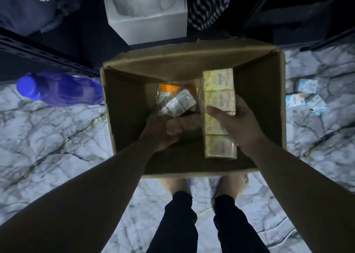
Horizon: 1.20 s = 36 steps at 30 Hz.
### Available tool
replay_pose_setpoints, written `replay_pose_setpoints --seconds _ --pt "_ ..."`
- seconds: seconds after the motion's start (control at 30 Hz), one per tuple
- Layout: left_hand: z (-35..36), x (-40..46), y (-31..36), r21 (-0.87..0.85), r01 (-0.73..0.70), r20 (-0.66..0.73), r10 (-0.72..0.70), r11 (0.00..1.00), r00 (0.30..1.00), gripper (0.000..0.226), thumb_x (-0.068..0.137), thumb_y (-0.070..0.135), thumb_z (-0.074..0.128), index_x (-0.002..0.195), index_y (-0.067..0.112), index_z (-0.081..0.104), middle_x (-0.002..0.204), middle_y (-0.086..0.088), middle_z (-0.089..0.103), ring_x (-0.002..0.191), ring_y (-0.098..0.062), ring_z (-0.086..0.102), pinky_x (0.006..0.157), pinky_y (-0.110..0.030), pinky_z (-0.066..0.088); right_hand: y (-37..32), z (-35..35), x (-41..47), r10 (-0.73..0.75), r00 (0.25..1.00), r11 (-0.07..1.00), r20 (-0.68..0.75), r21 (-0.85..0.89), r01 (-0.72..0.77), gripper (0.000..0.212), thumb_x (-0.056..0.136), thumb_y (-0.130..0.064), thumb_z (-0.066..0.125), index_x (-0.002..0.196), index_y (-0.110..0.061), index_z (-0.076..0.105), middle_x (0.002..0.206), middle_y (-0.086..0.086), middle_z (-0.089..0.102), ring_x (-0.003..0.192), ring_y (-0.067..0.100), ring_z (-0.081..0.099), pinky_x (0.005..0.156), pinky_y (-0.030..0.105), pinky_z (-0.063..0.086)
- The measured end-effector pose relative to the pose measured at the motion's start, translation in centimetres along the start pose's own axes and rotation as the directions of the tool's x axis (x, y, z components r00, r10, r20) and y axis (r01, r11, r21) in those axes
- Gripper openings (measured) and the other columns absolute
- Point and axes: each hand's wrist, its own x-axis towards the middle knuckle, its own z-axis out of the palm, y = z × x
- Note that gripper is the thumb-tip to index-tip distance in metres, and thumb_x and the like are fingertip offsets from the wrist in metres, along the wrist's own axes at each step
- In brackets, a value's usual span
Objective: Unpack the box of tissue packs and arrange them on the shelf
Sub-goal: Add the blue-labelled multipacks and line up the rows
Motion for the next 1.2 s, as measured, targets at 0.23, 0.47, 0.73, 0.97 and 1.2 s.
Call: replay_pose_setpoints --seconds 0.23,0.47,0.73,0.97,1.2 --pt "6.3 5.1 -8.1 0.077 0.226 -0.145 -0.213 0.971 0.966 0.04 0.103 0.02 0.053 0.139 0.004 0.062 0.139 -0.023 0.062 0.128 -0.038 0.061 0.108 -0.04 0.048 1.1 -0.7 0.5 -0.052 0.998 0.999 0.035 0.004 0.052 0.062 0.08 -0.029 0.087 0.136 -0.039 0.061 0.115 -0.016 0.075 0.102 0.004 0.073 0.082 0.038 0.061" --pt "-0.9 -2.5 -0.2 -0.048 0.008 -0.155 -0.015 0.999 0.988 0.057 0.081 0.055 0.078 0.131 0.029 0.069 0.131 -0.002 0.071 0.122 -0.024 0.063 0.1 -0.024 0.043 -1.0 -0.4 -3.1 -0.193 0.981 0.98 0.026 -0.043 0.194 0.066 0.082 -0.017 0.086 0.14 -0.035 0.06 0.11 -0.021 0.076 0.099 -0.003 0.072 0.071 0.017 0.059" --pt "-10.9 -16.1 3.7 -0.416 0.006 -0.32 -0.153 0.909 0.935 0.058 0.061 0.025 0.096 0.111 0.035 0.07 0.106 0.013 0.057 0.088 0.004 0.057 0.078 -0.012 0.041 -9.4 -2.2 -14.5 -0.346 0.932 0.922 0.109 -0.147 0.359 0.078 0.077 -0.025 0.092 0.144 -0.039 0.055 0.124 -0.014 0.073 0.114 0.005 0.069 0.093 0.033 0.059" --pt "-21.7 -30.6 9.7 -0.465 -0.186 -0.52 -0.097 0.866 0.849 0.062 0.059 0.016 0.098 0.105 0.043 0.067 0.109 0.009 0.054 0.096 0.009 0.057 0.078 0.002 0.037 -20.3 -4.3 -28.5 -0.515 0.849 0.827 0.115 -0.192 0.528 0.085 0.076 -0.028 0.093 0.146 -0.046 0.049 0.132 -0.014 0.067 0.119 0.003 0.065 0.098 0.036 0.058" --pt "-27.5 -42.3 14.5 -0.41 -0.414 -0.723 -0.012 0.813 0.691 0.064 0.058 0.02 0.1 0.11 0.043 0.07 0.111 0.006 0.061 0.108 -0.011 0.063 0.095 -0.029 0.051 -27.5 -7.7 -39.2 -0.644 0.757 0.734 0.11 -0.193 0.652 0.095 0.073 -0.028 0.094 0.152 -0.043 0.044 0.135 -0.016 0.066 0.121 0.004 0.064 0.099 0.041 0.057"
